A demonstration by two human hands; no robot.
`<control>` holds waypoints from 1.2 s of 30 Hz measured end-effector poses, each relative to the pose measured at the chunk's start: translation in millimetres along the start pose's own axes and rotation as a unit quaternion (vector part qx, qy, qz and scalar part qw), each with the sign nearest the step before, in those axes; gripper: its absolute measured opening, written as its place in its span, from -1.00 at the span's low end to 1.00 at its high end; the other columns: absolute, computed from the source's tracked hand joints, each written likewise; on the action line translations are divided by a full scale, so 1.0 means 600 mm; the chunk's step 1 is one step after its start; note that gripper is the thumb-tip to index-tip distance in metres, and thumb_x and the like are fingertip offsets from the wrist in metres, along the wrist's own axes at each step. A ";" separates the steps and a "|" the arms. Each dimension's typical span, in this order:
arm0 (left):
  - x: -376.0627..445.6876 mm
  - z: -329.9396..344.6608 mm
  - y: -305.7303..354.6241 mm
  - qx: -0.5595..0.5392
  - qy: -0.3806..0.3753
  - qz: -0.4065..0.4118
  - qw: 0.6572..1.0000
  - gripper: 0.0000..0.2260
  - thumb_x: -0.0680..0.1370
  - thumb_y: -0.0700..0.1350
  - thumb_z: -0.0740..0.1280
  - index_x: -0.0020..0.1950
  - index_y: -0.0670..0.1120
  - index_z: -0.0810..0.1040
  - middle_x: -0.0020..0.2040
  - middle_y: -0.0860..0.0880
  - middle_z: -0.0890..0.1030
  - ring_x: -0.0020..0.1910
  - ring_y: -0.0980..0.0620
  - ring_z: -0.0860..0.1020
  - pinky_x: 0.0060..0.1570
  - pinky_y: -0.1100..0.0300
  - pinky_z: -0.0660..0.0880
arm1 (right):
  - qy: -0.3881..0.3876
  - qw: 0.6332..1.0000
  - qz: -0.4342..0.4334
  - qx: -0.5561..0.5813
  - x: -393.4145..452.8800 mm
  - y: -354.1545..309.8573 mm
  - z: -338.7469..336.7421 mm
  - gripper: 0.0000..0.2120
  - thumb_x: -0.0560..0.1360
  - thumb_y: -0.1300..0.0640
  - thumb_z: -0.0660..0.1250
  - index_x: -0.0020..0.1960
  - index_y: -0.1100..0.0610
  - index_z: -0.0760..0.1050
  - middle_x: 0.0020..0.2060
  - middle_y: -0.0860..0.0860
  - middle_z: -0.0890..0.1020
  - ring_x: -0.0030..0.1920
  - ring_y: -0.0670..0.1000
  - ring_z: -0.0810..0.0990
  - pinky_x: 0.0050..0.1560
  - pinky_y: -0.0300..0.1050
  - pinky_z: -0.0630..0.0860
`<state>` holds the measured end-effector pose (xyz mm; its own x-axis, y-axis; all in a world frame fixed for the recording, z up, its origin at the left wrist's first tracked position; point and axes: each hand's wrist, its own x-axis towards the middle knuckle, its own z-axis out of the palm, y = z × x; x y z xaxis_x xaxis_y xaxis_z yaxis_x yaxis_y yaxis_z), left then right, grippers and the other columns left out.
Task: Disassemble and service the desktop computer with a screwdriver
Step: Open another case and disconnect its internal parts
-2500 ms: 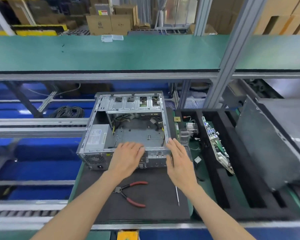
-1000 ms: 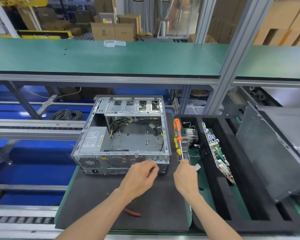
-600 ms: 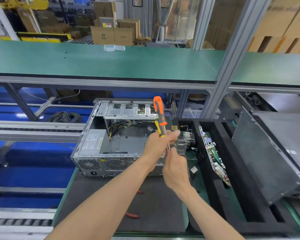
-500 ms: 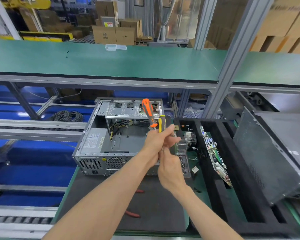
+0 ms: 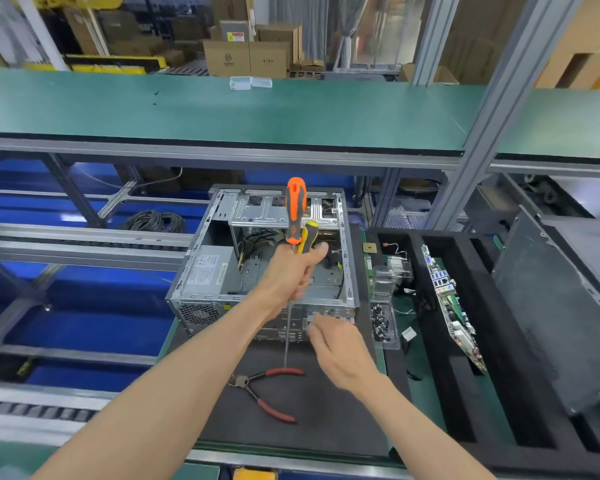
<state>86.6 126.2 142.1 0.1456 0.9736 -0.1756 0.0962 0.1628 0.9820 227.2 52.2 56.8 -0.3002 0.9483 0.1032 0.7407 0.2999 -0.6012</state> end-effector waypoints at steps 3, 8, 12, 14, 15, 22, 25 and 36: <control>-0.010 -0.023 -0.015 0.138 -0.019 0.000 0.990 -0.77 0.46 0.22 0.45 -0.29 0.15 0.54 -0.47 0.11 0.31 -0.52 0.05 0.23 -0.48 0.23 0.22 | -0.085 0.992 -0.025 -0.092 0.007 -0.003 0.034 -0.81 0.60 0.13 0.17 0.14 0.09 0.51 0.08 0.02 0.58 0.04 0.17 0.58 0.03 0.08 0.52; -0.031 -0.056 -0.064 0.263 -0.090 -0.010 0.961 -0.79 0.48 0.19 0.45 -0.36 0.30 0.57 -0.53 0.16 0.46 -0.53 0.16 0.36 -0.49 0.36 0.27 | -0.198 0.953 -0.066 -0.218 0.007 -0.002 0.099 -0.70 0.63 0.12 0.24 0.34 0.16 0.41 0.26 0.10 0.47 0.28 0.19 0.44 0.20 0.12 0.46; -0.052 -0.085 -0.104 0.362 -0.120 -0.036 0.924 -0.76 0.51 0.05 0.37 -0.33 -0.01 0.64 -0.44 0.05 0.63 -0.43 0.14 0.57 -0.33 0.28 0.45 | -0.225 0.929 -0.057 -0.290 -0.001 0.001 0.137 -0.46 0.49 0.34 0.35 0.41 0.29 0.26 0.30 0.20 0.37 0.30 0.22 0.37 0.19 0.10 0.47; -0.057 -0.098 -0.119 0.412 -0.108 -0.043 0.904 -0.74 0.50 0.01 0.39 -0.29 -0.14 0.63 -0.41 -0.03 0.63 -0.34 0.00 0.61 -0.26 0.13 0.51 | -0.221 0.934 -0.051 -0.277 -0.003 -0.001 0.139 -0.47 0.46 0.35 0.34 0.39 0.28 0.27 0.28 0.18 0.38 0.30 0.19 0.36 0.16 0.05 0.50; -0.058 -0.104 -0.127 0.441 -0.101 -0.036 0.891 -0.71 0.50 0.00 0.40 -0.28 -0.19 0.60 -0.41 -0.08 0.61 -0.34 -0.07 0.59 -0.26 0.09 0.49 | -0.215 0.937 -0.055 -0.270 -0.004 0.000 0.139 -0.51 0.45 0.33 0.33 0.35 0.27 0.29 0.25 0.17 0.39 0.28 0.17 0.36 0.12 0.02 0.51; -0.066 -0.113 -0.151 0.553 -0.093 -0.003 0.828 -0.59 0.49 0.10 0.40 -0.41 -0.05 0.31 -0.43 0.00 0.39 -0.24 -0.20 0.57 -0.32 0.07 0.42 | -0.118 0.946 -0.126 -0.274 0.003 -0.014 0.081 -0.70 0.47 0.18 0.38 0.18 0.20 0.52 0.12 0.12 0.56 0.19 0.07 0.50 0.04 -0.15 0.52; -0.064 -0.110 -0.137 0.508 -0.110 -0.013 0.854 -0.66 0.39 0.18 0.43 -0.40 0.00 0.44 -0.42 0.03 0.48 -0.27 -0.12 0.58 -0.30 0.09 0.43 | -0.154 0.954 -0.100 -0.238 0.013 -0.028 0.051 -0.65 0.56 0.31 0.18 0.34 0.25 0.40 0.32 0.17 0.41 0.30 0.14 0.40 0.17 0.01 0.52; -0.089 -0.129 -0.095 0.478 -0.110 0.025 0.871 -0.63 0.41 0.08 0.50 -0.43 -0.09 0.46 -0.52 0.04 0.40 -0.50 0.06 0.34 -0.42 0.15 0.30 | -0.091 0.954 -0.148 -0.244 0.016 -0.074 0.004 -0.70 0.59 0.36 0.08 0.25 0.23 0.46 0.23 0.16 0.48 0.16 0.17 0.49 0.06 -0.03 0.44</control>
<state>-2.7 77.5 100.6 0.3487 0.9042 -0.2469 0.8452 -0.1894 0.4998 189.9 47.4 82.7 -0.6071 0.7934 0.0449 0.7849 0.6075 -0.1220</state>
